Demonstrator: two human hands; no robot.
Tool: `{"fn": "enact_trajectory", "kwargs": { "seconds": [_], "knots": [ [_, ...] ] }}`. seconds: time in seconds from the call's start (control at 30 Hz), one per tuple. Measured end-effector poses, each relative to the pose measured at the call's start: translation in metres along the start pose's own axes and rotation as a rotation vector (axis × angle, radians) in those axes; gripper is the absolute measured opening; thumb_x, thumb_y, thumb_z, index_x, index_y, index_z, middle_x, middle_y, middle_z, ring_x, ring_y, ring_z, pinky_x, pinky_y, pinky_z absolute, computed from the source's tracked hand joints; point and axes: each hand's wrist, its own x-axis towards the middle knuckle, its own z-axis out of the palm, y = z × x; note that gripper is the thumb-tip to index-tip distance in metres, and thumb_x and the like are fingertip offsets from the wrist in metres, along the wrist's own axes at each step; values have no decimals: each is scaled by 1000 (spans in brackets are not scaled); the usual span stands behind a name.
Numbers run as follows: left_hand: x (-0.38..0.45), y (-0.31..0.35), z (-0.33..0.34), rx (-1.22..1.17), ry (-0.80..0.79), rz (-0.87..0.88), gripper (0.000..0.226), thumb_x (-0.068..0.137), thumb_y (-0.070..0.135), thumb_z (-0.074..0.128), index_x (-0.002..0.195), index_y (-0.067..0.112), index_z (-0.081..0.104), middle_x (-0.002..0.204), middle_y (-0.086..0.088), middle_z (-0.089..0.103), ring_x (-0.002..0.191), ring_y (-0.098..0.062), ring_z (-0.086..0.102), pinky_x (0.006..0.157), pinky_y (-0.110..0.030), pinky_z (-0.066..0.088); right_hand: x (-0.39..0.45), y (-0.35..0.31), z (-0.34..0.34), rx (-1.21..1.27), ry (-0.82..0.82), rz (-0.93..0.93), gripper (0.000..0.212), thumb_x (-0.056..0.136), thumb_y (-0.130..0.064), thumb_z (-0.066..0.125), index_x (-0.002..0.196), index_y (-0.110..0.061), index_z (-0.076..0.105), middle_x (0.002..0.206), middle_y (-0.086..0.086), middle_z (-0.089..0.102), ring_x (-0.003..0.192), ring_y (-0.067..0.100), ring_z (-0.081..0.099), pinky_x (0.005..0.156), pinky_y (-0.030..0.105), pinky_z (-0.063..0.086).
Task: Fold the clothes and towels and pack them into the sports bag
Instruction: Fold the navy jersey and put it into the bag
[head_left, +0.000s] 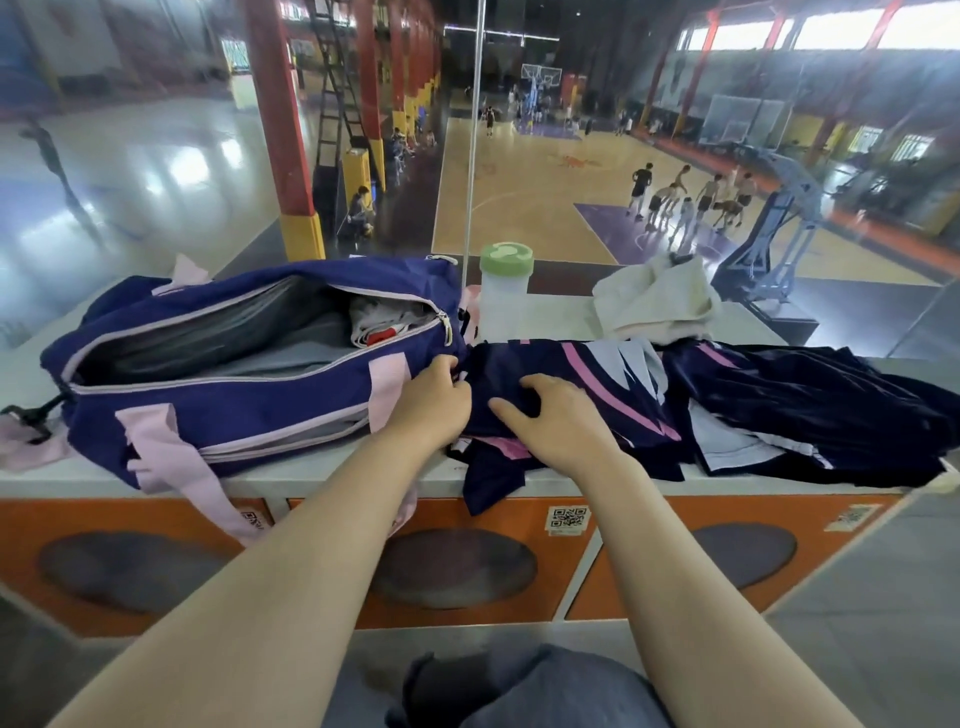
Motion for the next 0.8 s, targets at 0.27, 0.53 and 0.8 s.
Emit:
{"fn": "enact_trajectory", "kwargs": {
  "seconds": [0.27, 0.53, 0.8],
  "knots": [
    [5, -23, -6, 126, 70, 63, 42, 96, 11, 40, 136, 18, 51, 142, -5, 50, 129, -28, 46, 105, -37, 38, 2, -13, 13, -262, -63, -13, 80, 87, -66, 47, 150, -19, 30, 154, 8, 34, 143, 30, 28, 118, 50, 17],
    [4, -30, -5, 96, 175, 171, 35, 97, 15, 43, 126, 14, 63, 138, -9, 51, 129, -28, 44, 108, -36, 34, 4, -11, 11, 37, 67, 50, 28, 97, -39, 48, 109, -21, 66, 103, 2, 69, 102, 25, 61, 93, 40, 47],
    [-11, 2, -5, -395, 31, 47, 32, 103, 37, 35, 116, 23, 60, 112, 9, 61, 109, -13, 54, 93, -32, 40, 0, -8, -2, 621, 135, 212, 41, 96, -37, 50, 61, -19, 39, 51, -7, 39, 51, 13, 36, 54, 28, 28]
  ]
}}
